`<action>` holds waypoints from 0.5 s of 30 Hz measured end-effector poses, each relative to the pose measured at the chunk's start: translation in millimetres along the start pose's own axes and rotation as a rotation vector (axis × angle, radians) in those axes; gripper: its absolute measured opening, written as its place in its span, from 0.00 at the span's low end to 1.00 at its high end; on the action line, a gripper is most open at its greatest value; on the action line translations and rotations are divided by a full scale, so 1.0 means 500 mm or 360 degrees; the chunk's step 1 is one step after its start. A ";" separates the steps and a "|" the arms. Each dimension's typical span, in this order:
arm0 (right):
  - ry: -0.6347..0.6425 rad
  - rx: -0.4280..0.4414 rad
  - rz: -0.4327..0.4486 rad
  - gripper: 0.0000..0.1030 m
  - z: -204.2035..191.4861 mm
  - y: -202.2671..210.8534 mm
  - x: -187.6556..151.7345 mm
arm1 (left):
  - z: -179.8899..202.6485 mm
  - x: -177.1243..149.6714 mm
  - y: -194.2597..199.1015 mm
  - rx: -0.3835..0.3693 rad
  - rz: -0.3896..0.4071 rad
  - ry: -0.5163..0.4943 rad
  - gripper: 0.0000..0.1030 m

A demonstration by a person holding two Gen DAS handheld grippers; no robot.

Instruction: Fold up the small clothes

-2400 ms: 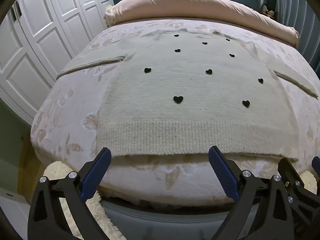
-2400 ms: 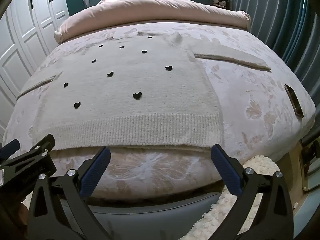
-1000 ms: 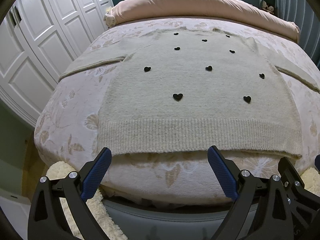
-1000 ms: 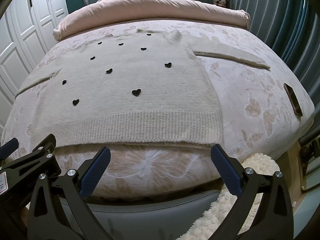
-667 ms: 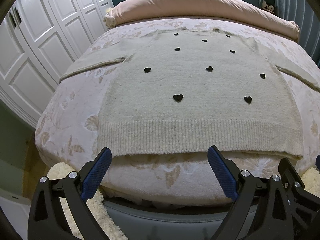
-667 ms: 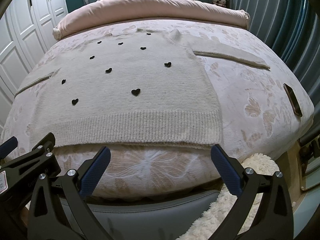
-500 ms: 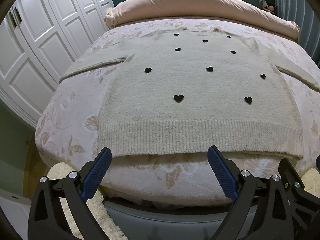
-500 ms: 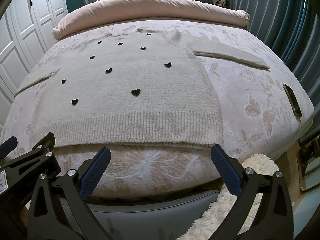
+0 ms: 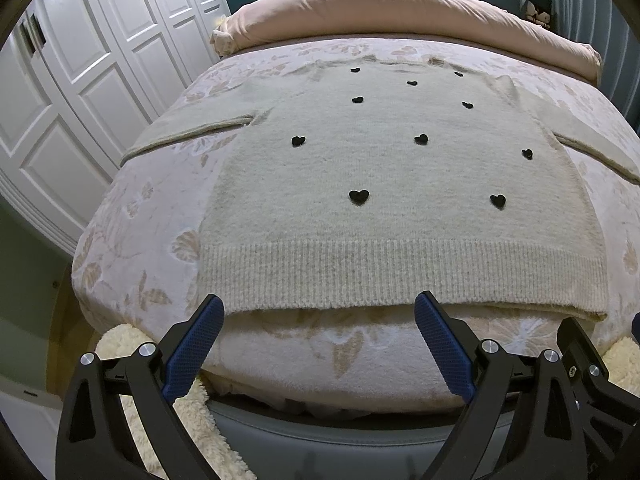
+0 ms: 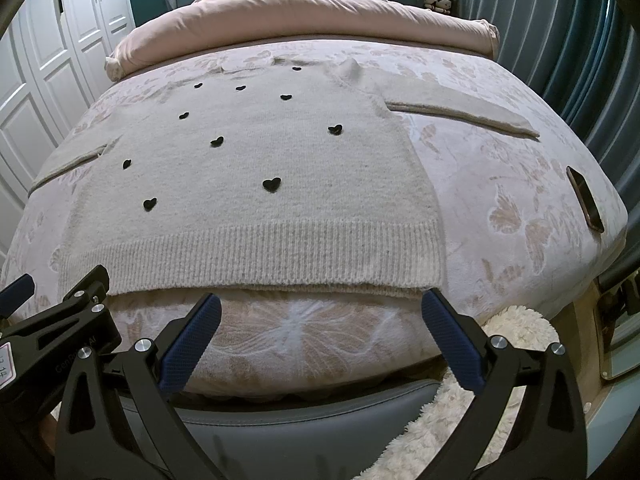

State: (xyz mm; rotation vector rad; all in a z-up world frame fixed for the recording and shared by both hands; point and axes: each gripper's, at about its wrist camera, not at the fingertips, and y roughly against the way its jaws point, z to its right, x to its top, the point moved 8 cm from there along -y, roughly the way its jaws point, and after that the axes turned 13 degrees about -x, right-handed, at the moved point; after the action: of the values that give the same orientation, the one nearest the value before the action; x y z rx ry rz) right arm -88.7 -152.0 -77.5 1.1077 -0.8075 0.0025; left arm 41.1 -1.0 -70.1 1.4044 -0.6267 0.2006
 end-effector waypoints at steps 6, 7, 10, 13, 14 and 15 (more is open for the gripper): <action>0.0003 -0.0010 0.0007 0.95 0.003 0.000 -0.002 | 0.001 0.000 0.002 0.0005 0.0004 -0.0003 0.90; 0.0003 -0.0009 0.0008 0.95 0.003 0.000 -0.002 | 0.000 0.000 0.002 0.0005 0.0003 -0.0003 0.90; 0.0005 -0.0011 0.0008 0.95 0.003 0.000 -0.002 | 0.000 -0.001 0.002 0.0005 0.0003 -0.0004 0.90; 0.0004 -0.0010 0.0007 0.95 0.004 0.000 -0.002 | 0.000 -0.001 0.002 0.0005 0.0003 -0.0004 0.89; 0.0004 -0.0009 0.0007 0.95 0.003 0.000 -0.001 | 0.000 -0.001 0.002 0.0004 0.0003 -0.0003 0.89; 0.0004 -0.0009 0.0007 0.95 0.003 0.000 -0.001 | 0.001 -0.001 0.002 0.0004 0.0003 -0.0004 0.89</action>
State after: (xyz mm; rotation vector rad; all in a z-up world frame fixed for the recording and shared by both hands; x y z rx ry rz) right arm -90.1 -152.9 -77.5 1.1003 -0.8071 0.0050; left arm 40.3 -0.9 -69.5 1.4067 -0.6301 0.2016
